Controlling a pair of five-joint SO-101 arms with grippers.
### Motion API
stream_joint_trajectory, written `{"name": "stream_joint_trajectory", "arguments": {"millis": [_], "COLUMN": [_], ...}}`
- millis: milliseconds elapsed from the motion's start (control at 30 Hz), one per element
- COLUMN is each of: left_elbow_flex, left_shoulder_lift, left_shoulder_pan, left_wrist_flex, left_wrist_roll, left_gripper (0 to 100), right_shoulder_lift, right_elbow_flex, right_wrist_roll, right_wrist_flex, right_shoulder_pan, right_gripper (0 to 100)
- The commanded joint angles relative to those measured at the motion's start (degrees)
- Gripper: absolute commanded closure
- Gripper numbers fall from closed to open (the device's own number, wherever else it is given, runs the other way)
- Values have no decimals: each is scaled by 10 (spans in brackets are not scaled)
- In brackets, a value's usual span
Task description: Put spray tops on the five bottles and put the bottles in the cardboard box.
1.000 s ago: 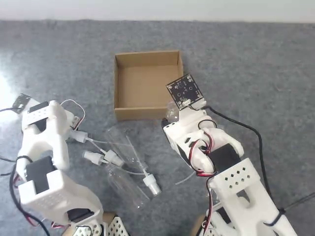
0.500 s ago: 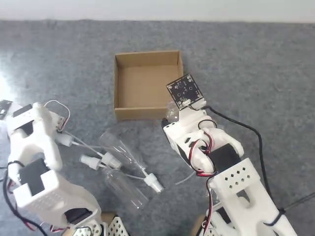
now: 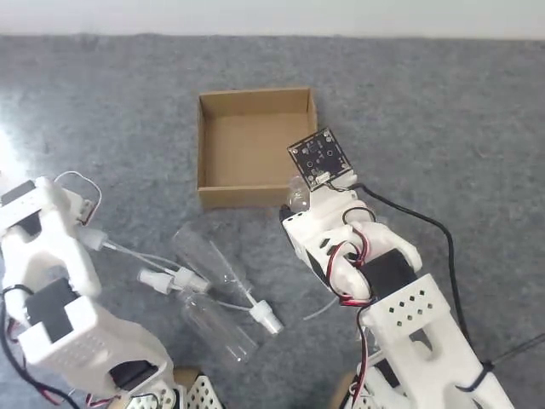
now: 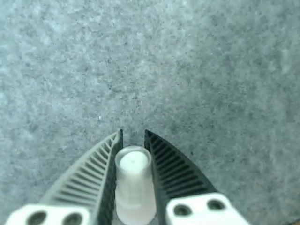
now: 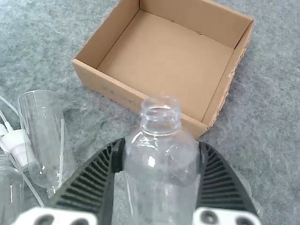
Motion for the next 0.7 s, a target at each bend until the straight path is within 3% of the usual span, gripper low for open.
{"name": "stream_joint_trajectory", "arguments": {"millis": [0,100,300,667], "left_elbow_flex": [-30,-33,-30,-1], "left_shoulder_lift": [-36,-36,-36,-36], "left_shoulder_pan": [-4,-1,-1,9], "left_wrist_flex": [6,26,32,27], "left_wrist_roll": [-6,-6,-6,-7], "left_gripper": [983,938,754,747], "right_shoulder_lift": [-19,-19,-19,-19], "right_elbow_flex": [-4,-4,-4,-4], "right_wrist_roll": [11,11,11,11], "right_wrist_flex": [-12,-12,-12,-12], "right_shoulder_pan": [6,6,7,7], "right_gripper": [869,869,869,869]}}
